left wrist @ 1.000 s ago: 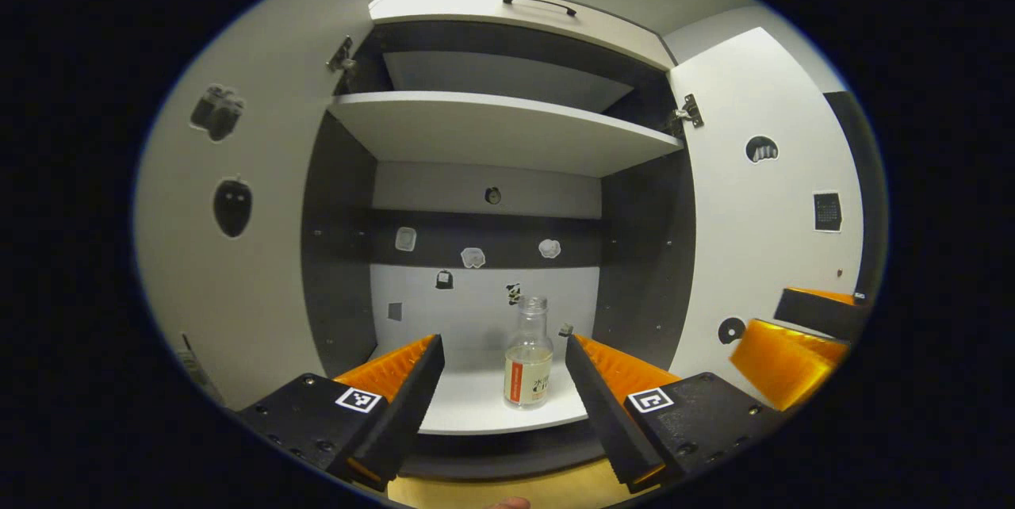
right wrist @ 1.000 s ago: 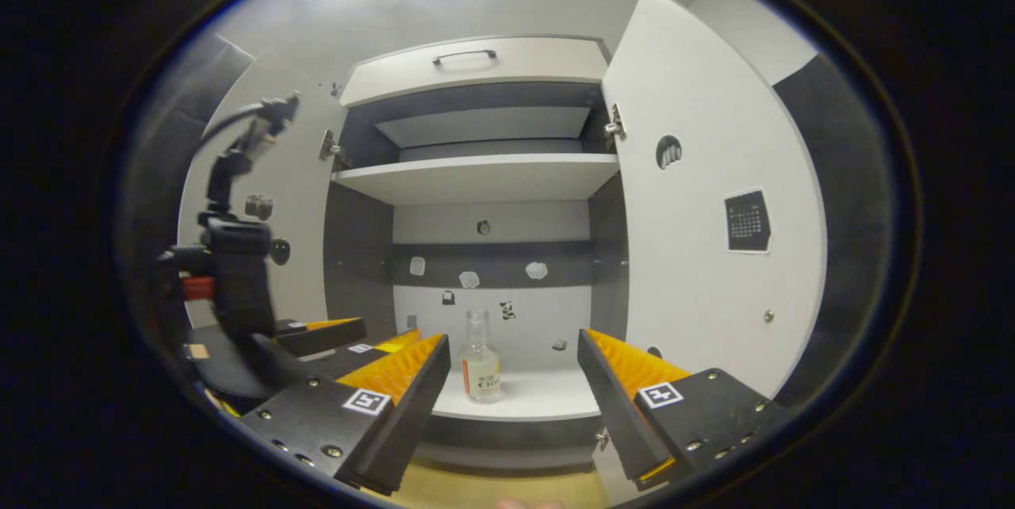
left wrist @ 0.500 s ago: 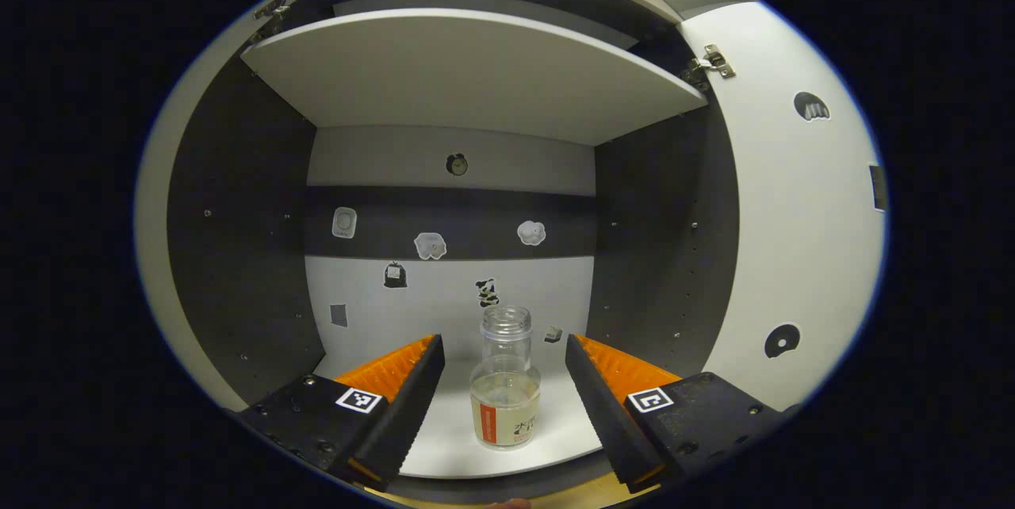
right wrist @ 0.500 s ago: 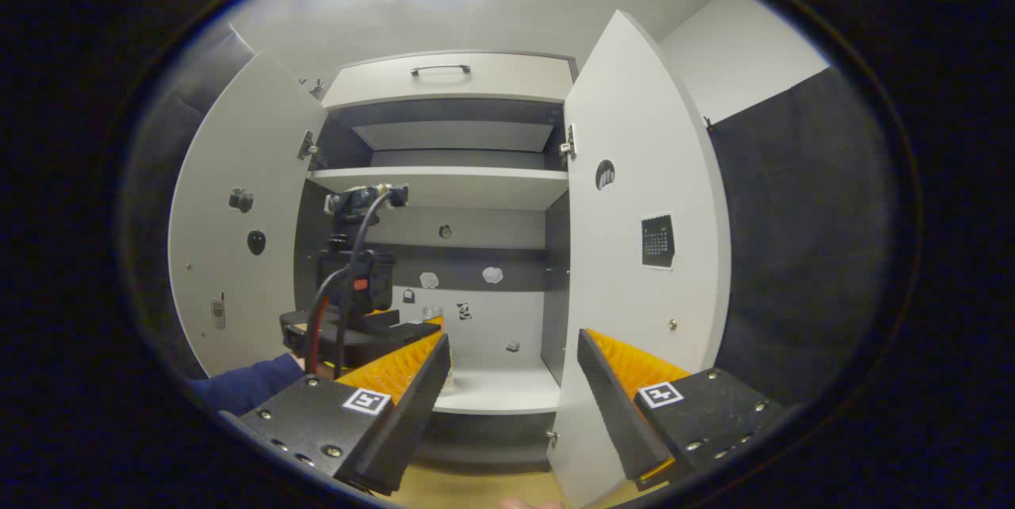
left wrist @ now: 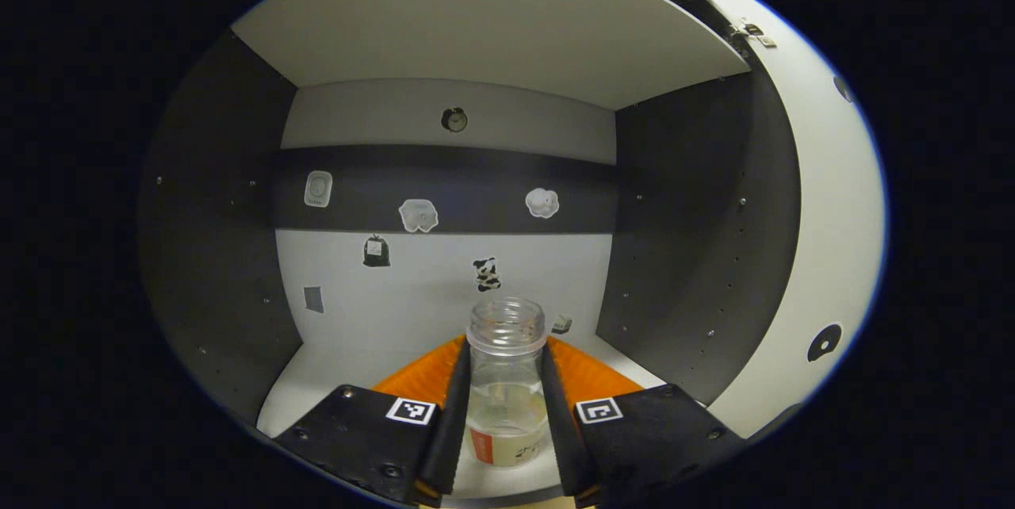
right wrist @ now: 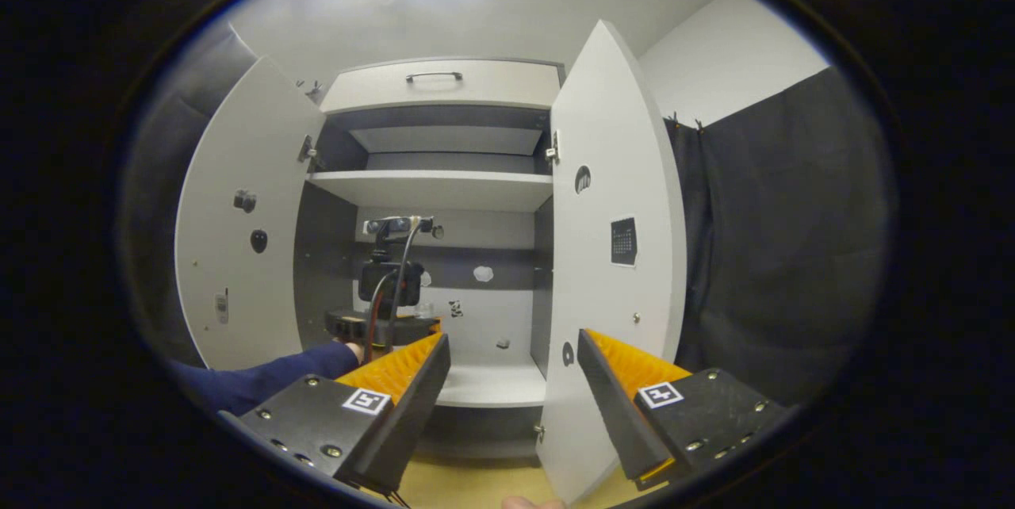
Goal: Grasp the bottle in the cabinet with the left hand and place it on the coaster, then close the right door with the right hand and the left door with the left hand.
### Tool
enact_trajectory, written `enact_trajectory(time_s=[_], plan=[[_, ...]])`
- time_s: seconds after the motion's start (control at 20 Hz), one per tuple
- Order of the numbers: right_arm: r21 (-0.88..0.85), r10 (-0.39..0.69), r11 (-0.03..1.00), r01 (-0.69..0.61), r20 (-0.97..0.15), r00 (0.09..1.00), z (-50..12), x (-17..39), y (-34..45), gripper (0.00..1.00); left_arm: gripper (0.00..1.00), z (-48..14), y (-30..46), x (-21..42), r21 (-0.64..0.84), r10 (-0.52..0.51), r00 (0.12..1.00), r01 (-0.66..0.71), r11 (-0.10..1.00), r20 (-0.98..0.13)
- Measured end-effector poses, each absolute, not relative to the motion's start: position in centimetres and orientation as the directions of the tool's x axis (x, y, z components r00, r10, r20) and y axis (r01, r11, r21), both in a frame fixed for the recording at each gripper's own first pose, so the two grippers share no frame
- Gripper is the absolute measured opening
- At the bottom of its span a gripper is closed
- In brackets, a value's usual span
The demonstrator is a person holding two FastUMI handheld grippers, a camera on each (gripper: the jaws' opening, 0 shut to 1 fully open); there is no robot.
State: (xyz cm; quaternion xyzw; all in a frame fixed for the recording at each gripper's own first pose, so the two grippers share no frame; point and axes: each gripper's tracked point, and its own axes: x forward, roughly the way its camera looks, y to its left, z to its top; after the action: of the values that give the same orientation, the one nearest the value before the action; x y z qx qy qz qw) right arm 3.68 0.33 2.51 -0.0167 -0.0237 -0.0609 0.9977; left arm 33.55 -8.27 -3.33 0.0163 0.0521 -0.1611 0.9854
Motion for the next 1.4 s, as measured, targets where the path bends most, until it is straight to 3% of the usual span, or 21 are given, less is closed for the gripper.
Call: enact_trajectory(time_s=[0.3, 0.45, 0.5, 0.8, 1.4], plan=[[-0.016, -0.145, 0.989, 0.147, 0.06, 0.988, 3.2, 2.6, -1.5, 0.98, 0.46, -2.9, -8.2, 32.3, -0.01, -0.338, 0.936, 0.338, 0.941, -0.102], [-0.009, -0.144, 0.989, 0.144, 0.062, 0.988, 3.4, 1.8, -2.1, 0.98, 0.46, -1.9, -8.2, 29.4, -0.011, -0.37, 0.925, 0.37, 0.929, -0.087], [-0.008, -0.142, 0.99, 0.143, 0.063, 0.988, 3.5, 1.6, -2.2, 0.93, 0.43, -1.6, -8.2, 28.2, -0.011, -0.383, 0.92, 0.384, 0.923, -0.077], [-0.012, -0.114, 0.993, 0.115, 0.069, 0.991, 3.9, -0.4, -2.6, 0.98, 0.45, -2.1, -7.8, 20.6, -0.013, -0.451, 0.89, 0.451, 0.892, -0.063], [-0.031, -0.107, 0.993, 0.11, 0.099, 0.989, 5.5, -2.8, -5.9, 0.98, 0.45, -12.7, -7.2, 8.9, -0.071, -0.514, 0.844, 0.509, 0.858, -0.156]])
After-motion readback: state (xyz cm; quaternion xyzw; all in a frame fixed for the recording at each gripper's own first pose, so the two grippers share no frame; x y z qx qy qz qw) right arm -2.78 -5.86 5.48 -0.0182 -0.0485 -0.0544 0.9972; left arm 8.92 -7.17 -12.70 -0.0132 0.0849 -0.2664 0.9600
